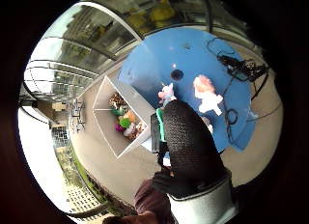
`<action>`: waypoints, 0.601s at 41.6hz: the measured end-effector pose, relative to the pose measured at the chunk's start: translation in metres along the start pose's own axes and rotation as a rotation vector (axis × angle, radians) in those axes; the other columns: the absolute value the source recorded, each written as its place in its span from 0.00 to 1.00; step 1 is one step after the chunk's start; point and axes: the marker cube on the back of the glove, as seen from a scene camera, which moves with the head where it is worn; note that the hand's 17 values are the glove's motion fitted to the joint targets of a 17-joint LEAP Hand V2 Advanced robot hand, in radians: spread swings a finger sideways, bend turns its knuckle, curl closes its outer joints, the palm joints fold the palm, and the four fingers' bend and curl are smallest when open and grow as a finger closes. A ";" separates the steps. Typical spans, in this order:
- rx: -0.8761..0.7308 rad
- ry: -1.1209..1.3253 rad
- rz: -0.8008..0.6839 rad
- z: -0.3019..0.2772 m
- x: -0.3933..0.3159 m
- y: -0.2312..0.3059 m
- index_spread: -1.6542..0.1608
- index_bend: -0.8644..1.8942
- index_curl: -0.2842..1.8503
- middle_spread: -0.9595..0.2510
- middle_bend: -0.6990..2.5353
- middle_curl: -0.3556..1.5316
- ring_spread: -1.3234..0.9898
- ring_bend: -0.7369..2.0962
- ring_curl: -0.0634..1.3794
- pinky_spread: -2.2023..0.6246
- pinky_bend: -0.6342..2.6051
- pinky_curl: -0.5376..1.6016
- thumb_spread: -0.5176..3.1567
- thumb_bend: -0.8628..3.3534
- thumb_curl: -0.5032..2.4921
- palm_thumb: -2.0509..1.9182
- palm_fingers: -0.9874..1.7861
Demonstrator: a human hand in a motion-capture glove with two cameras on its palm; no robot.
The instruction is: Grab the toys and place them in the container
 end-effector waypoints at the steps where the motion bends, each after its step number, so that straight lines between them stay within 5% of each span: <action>1: -0.003 -0.001 0.008 0.004 0.000 -0.004 0.85 0.35 0.18 0.71 0.33 0.34 0.53 0.57 0.24 0.76 0.52 0.42 0.51 0.20 0.22 0.51 0.38; 14: -0.131 -0.034 0.139 0.112 0.026 -0.068 0.86 0.35 0.20 0.76 0.32 0.35 0.55 0.58 0.25 0.77 0.55 0.43 0.50 0.20 0.24 0.51 0.34; 25: -0.458 -0.035 0.213 0.276 0.039 -0.087 0.88 0.33 0.19 0.86 0.32 0.37 0.57 0.59 0.25 0.77 0.58 0.44 0.49 0.20 0.25 0.52 0.32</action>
